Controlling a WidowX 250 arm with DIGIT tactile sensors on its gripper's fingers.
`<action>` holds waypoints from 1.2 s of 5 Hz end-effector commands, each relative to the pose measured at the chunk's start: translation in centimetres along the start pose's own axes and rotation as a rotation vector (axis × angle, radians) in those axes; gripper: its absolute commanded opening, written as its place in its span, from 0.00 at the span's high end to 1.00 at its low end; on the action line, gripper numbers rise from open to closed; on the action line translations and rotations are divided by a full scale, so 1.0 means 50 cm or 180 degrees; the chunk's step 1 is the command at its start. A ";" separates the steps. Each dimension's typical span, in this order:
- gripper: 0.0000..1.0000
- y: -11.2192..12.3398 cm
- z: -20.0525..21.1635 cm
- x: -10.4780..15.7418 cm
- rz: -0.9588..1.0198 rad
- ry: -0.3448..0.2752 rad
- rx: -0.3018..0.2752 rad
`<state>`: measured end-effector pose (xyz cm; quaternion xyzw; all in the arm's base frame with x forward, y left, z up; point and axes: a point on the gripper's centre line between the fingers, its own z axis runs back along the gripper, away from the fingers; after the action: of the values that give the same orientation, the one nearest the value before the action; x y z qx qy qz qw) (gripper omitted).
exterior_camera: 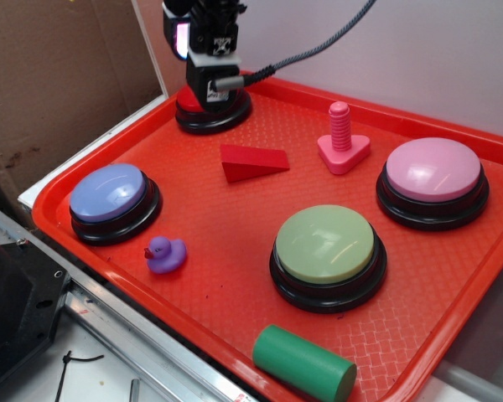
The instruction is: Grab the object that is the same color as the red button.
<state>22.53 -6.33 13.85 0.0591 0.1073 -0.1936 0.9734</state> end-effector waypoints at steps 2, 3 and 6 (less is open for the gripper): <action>0.00 0.039 0.005 0.006 0.0091 -0.0457 0.0157; 0.00 0.111 -0.007 0.015 0.0315 -0.0423 0.0118; 0.00 0.111 -0.098 0.073 0.0221 -0.0071 -0.0095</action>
<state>27.01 -1.16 7.53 0.0434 0.1261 -0.1530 0.9792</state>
